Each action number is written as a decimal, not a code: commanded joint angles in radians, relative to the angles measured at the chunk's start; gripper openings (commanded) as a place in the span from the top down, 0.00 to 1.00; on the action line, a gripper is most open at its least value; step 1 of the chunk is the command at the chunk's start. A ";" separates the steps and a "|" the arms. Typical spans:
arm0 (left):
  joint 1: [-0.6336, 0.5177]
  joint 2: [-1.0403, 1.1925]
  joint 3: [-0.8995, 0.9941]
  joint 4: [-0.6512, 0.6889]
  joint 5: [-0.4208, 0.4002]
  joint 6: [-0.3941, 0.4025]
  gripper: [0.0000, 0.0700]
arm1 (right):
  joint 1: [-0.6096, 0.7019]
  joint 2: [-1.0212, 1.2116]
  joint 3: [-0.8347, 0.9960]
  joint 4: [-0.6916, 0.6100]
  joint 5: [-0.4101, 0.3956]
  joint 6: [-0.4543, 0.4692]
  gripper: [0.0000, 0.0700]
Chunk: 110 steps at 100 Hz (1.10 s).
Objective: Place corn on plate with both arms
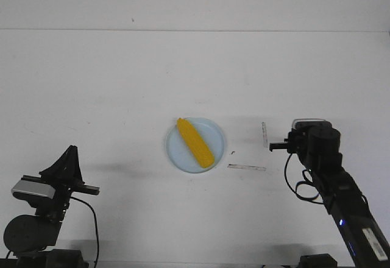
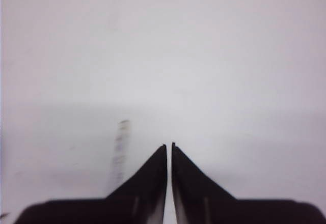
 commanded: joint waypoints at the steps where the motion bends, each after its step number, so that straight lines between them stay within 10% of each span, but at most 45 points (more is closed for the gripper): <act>1: 0.001 -0.002 0.010 0.012 -0.003 0.010 1.00 | -0.037 -0.071 -0.055 0.037 0.003 -0.016 0.98; 110: 0.001 -0.002 0.010 0.012 -0.003 0.010 1.00 | -0.139 -0.969 -0.272 0.012 0.002 -0.016 0.98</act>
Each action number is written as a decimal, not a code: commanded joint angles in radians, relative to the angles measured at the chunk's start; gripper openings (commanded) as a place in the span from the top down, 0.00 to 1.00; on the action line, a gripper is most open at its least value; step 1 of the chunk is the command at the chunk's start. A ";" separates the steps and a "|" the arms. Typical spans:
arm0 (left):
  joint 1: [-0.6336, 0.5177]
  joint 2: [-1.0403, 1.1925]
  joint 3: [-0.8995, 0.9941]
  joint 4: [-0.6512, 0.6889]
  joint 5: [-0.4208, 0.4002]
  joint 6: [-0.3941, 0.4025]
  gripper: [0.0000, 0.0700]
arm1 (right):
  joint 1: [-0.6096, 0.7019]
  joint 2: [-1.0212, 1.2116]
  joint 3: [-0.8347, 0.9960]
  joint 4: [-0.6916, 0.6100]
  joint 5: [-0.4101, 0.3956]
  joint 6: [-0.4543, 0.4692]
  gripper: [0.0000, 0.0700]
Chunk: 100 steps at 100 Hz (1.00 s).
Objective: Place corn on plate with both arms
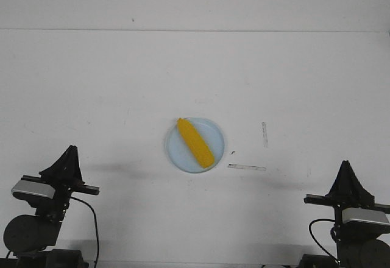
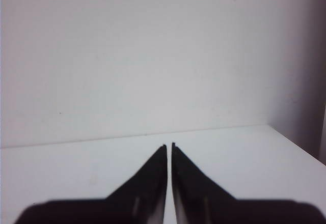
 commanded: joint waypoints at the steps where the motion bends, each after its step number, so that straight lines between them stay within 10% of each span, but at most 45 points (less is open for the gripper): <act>1: 0.001 -0.002 0.010 0.012 -0.003 0.010 1.00 | 0.000 -0.002 0.001 0.010 0.000 -0.008 0.98; 56: 0.001 -0.002 0.010 0.012 -0.003 0.010 1.00 | 0.000 -0.002 0.001 0.011 0.000 -0.008 0.98; 100: 0.003 -0.044 -0.055 -0.049 -0.169 0.010 1.00 | 0.000 -0.002 0.001 0.011 0.000 -0.008 0.98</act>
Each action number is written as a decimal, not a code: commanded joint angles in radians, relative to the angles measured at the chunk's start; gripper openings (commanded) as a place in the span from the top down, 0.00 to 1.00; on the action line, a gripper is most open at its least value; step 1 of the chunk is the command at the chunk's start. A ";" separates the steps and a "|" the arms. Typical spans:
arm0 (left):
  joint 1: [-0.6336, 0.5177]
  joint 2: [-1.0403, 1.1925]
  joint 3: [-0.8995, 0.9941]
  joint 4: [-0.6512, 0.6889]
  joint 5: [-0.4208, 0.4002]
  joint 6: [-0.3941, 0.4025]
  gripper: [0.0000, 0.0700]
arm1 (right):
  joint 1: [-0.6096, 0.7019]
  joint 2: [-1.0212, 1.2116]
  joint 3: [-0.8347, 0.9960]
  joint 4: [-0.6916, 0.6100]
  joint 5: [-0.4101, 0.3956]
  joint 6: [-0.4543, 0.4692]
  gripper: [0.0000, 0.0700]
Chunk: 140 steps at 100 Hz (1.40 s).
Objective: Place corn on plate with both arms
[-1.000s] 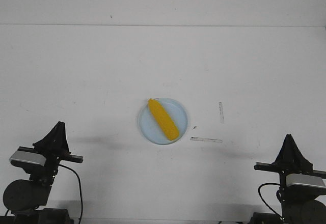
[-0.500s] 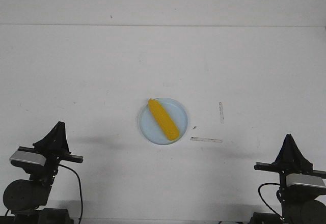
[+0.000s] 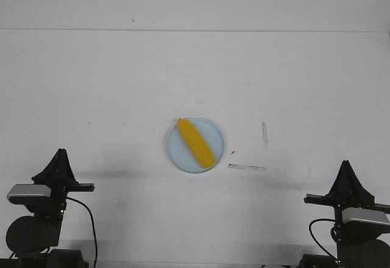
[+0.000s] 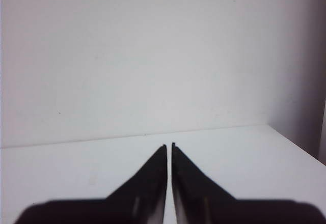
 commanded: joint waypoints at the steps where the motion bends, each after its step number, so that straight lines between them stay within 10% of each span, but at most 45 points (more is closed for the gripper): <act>1: 0.003 -0.002 -0.027 0.016 -0.002 0.010 1.00 | 0.000 -0.002 0.001 0.010 0.000 -0.008 0.98; 30: 0.003 -0.031 -0.255 0.239 0.029 -0.006 1.00 | 0.000 -0.002 0.001 0.010 0.000 -0.008 0.98; 140: 0.002 -0.161 -0.331 0.154 0.069 -0.005 1.00 | 0.000 0.000 0.002 0.010 0.000 -0.008 0.98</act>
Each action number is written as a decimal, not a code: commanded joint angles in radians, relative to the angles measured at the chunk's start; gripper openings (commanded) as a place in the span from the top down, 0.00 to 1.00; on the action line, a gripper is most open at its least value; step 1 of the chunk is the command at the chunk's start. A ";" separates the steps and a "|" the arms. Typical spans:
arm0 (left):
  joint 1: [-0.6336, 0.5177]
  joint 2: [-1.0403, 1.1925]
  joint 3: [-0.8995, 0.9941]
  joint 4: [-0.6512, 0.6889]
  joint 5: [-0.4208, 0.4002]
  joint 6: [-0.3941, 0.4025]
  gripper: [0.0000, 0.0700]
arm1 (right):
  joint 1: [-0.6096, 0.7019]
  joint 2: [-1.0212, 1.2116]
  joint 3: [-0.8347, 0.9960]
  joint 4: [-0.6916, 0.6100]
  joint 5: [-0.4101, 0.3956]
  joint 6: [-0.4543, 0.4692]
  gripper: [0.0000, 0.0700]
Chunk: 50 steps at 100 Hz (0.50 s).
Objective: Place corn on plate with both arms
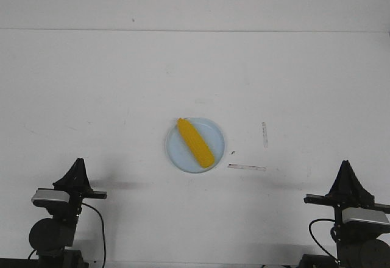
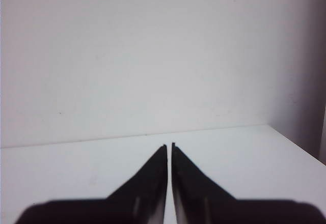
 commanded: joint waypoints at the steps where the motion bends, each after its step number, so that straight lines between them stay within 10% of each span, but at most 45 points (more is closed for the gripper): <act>1: 0.000 -0.003 -0.021 0.014 0.001 -0.001 1.00 | 0.000 0.000 0.002 0.010 0.000 -0.008 0.98; 50: 0.000 -0.003 -0.021 0.014 0.001 -0.001 1.00 | 0.000 0.000 0.000 0.018 0.000 -0.008 0.98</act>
